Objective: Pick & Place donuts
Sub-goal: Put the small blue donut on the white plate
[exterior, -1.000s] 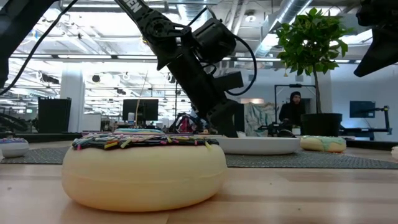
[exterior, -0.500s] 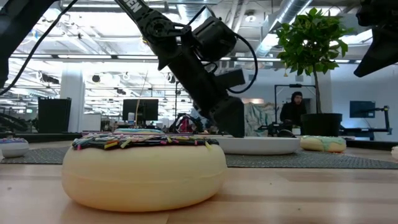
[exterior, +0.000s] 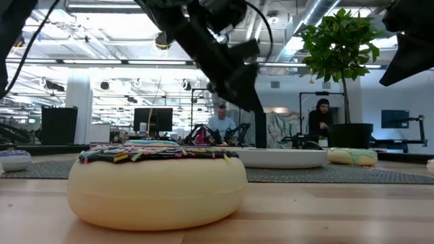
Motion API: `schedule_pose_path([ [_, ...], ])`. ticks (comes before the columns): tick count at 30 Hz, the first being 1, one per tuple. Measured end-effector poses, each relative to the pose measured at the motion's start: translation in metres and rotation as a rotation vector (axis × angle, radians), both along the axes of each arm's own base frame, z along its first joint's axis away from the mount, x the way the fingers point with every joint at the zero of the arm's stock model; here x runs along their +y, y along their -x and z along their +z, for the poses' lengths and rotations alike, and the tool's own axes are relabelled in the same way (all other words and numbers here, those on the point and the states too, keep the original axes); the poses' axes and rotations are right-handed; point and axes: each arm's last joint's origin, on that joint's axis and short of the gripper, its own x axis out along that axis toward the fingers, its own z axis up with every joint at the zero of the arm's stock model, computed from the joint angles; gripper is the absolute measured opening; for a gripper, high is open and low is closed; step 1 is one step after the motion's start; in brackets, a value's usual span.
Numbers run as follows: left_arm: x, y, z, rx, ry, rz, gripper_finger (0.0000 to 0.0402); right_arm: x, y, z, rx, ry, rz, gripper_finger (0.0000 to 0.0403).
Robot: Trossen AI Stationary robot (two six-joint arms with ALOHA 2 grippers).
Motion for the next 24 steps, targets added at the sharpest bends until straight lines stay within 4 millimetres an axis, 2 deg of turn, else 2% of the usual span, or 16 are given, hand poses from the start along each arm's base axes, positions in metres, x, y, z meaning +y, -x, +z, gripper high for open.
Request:
schedule_pose_path([
  [5,-0.001,0.021,0.041,-0.047,0.055,0.042,0.0259,-0.004,-0.005,0.000,-0.013,-0.002,-0.029,0.0000],
  [10,-0.001,0.046,0.065,0.053,-0.015,-0.025,0.0248,0.001,-0.019,0.005,0.008,0.138,0.210,0.0000],
  [14,0.004,0.064,0.069,0.165,0.019,-0.067,0.0235,0.003,-0.031,0.010,0.011,0.243,0.383,0.0000],
  [19,0.015,0.089,0.060,0.198,0.154,-0.116,0.0213,0.000,-0.044,0.015,-0.068,0.199,0.367,0.0000],
  [24,0.023,0.122,0.053,0.195,0.214,-0.122,0.0196,0.001,-0.057,0.020,-0.094,0.145,0.528,0.0000],
])
